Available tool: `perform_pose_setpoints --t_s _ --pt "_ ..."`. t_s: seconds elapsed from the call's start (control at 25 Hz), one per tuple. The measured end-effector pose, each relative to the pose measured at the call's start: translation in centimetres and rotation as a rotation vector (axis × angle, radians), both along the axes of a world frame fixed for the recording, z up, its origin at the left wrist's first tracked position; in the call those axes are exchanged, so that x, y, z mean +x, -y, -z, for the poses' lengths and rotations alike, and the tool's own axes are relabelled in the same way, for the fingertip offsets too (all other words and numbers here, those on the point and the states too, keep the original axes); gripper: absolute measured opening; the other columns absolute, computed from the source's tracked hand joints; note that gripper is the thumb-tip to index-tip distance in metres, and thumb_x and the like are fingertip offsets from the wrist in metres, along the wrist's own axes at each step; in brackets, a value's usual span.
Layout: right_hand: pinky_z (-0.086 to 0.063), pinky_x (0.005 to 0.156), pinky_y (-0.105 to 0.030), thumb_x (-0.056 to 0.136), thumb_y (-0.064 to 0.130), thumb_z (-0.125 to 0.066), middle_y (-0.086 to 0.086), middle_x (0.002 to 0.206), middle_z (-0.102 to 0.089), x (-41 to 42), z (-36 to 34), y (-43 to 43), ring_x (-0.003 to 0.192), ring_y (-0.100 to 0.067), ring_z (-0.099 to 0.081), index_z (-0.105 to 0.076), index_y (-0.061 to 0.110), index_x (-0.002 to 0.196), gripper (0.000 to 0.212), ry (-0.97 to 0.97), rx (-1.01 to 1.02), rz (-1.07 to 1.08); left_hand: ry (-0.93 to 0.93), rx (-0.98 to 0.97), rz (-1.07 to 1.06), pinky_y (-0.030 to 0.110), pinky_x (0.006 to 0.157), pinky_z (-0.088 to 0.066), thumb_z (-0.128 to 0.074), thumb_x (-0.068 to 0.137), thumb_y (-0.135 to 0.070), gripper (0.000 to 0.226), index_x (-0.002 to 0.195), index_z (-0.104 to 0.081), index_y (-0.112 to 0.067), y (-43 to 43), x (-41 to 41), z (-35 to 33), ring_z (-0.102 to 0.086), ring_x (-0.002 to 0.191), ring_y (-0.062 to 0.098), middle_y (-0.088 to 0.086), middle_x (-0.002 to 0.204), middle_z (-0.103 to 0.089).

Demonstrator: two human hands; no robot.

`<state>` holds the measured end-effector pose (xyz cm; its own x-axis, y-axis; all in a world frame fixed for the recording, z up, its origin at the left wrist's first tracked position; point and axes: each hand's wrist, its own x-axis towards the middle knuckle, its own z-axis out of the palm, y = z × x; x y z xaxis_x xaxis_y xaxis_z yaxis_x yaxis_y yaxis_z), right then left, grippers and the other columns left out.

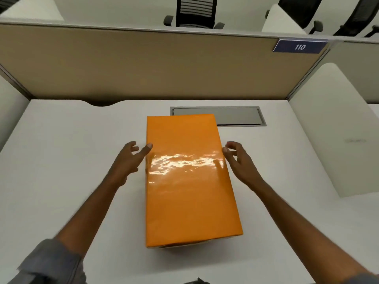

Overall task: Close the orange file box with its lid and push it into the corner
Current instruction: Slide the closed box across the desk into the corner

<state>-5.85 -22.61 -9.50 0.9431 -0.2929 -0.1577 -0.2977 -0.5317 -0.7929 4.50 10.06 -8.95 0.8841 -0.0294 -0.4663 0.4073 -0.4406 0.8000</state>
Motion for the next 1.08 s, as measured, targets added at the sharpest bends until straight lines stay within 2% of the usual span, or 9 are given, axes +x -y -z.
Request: perform_pose_setpoints --t_s 0.08,0.2,0.28,0.44,0.56,0.64,0.8,0.92,1.08 --pt "-0.044 0.109 -0.042 0.104 0.044 -0.048 -0.009 0.152 -0.052 5.6 -0.8 -0.8 0.138 -0.027 -0.050 -0.046 0.013 0.147 0.053 0.059 -0.106 -0.063 0.066 0.026 0.005 0.054 0.099 -0.048 -0.065 0.079 -0.064 0.096 0.155 -0.024 -0.020 2.1 4.3 -0.3 -0.042 0.140 0.036 0.010 0.160 -0.035" --pt "-0.030 0.121 -0.051 0.104 0.045 -0.048 -0.011 0.161 -0.041 11.7 -0.5 -1.4 0.151 -0.031 -0.032 -0.043 0.014 0.152 0.057 0.071 -0.312 -0.192 0.002 0.021 0.045 0.061 0.102 -0.043 -0.070 0.084 -0.050 0.094 0.157 -0.017 -0.023 4.3 9.1 -0.2 -0.034 0.144 0.041 0.011 0.164 -0.025" --pt "-0.024 0.123 -0.052 0.103 0.048 -0.047 -0.009 0.167 -0.031 14.0 0.8 -1.5 0.156 -0.031 -0.019 -0.037 0.015 0.155 0.062 0.018 -0.387 -0.276 0.011 0.058 0.115 0.061 0.101 -0.043 -0.072 0.087 -0.038 0.085 0.156 -0.022 -0.028 4.9 11.2 0.6 -0.035 0.143 0.042 0.010 0.163 -0.026" --pt "-0.018 0.125 -0.045 0.104 0.048 -0.045 -0.004 0.169 -0.026 14.3 3.9 -1.6 0.159 -0.023 -0.009 -0.032 0.017 0.157 0.062 0.055 -0.307 -0.236 0.024 0.068 0.127 0.051 0.091 -0.048 -0.072 0.088 -0.030 0.061 0.145 -0.048 -0.031 5.0 12.9 2.5 -0.044 0.135 0.040 0.009 0.155 -0.040" --pt "-0.017 0.124 -0.042 0.104 0.049 -0.044 -0.001 0.169 -0.025 14.1 5.0 -1.5 0.159 -0.020 -0.007 -0.032 0.019 0.158 0.063 0.094 -0.271 -0.204 0.042 0.065 0.091 0.044 0.085 -0.046 -0.071 0.088 -0.034 0.059 0.143 -0.048 -0.035 4.9 12.7 3.4 -0.046 0.133 0.037 0.006 0.155 -0.041" --pt "-0.017 0.125 -0.045 0.104 0.049 -0.044 -0.001 0.170 -0.024 14.1 5.0 -1.3 0.159 -0.020 -0.006 -0.032 0.019 0.158 0.063 0.088 -0.256 -0.214 0.066 0.093 0.090 0.049 0.097 -0.046 -0.068 0.090 -0.038 0.066 0.149 -0.039 -0.033 5.3 12.2 3.6 -0.042 0.138 0.037 0.007 0.158 -0.036" --pt "-0.012 0.128 -0.054 0.105 0.047 -0.044 -0.003 0.173 -0.005 13.0 3.3 -1.3 0.160 -0.024 0.007 -0.020 0.019 0.162 0.068 0.010 -0.260 -0.273 0.126 0.122 -0.007 0.058 0.114 -0.034 -0.061 0.089 -0.055 0.091 0.159 -0.010 -0.027 5.4 8.2 3.0 -0.030 0.148 0.035 0.007 0.166 -0.022" --pt "-0.009 0.128 -0.053 0.103 0.053 -0.041 0.000 0.173 0.004 7.0 2.3 -2.2 0.159 -0.022 0.012 -0.013 0.023 0.163 0.073 0.014 -0.293 -0.286 0.000 0.030 -0.012 0.058 0.108 -0.041 -0.065 0.078 -0.066 0.101 0.157 -0.015 -0.031 3.5 1.2 2.2 -0.039 0.144 0.033 0.003 0.164 -0.029" --pt "-0.004 0.127 -0.046 0.098 0.073 -0.024 0.009 0.172 0.015 -6.3 3.6 -3.9 0.158 -0.013 0.018 0.001 0.034 0.163 0.079 -0.054 -0.398 -0.375 -0.162 -0.023 0.096 0.047 0.091 -0.051 -0.072 0.057 -0.072 0.108 0.150 -0.024 -0.044 0.3 -9.8 1.6 -0.050 0.132 0.026 -0.005 0.153 -0.043"
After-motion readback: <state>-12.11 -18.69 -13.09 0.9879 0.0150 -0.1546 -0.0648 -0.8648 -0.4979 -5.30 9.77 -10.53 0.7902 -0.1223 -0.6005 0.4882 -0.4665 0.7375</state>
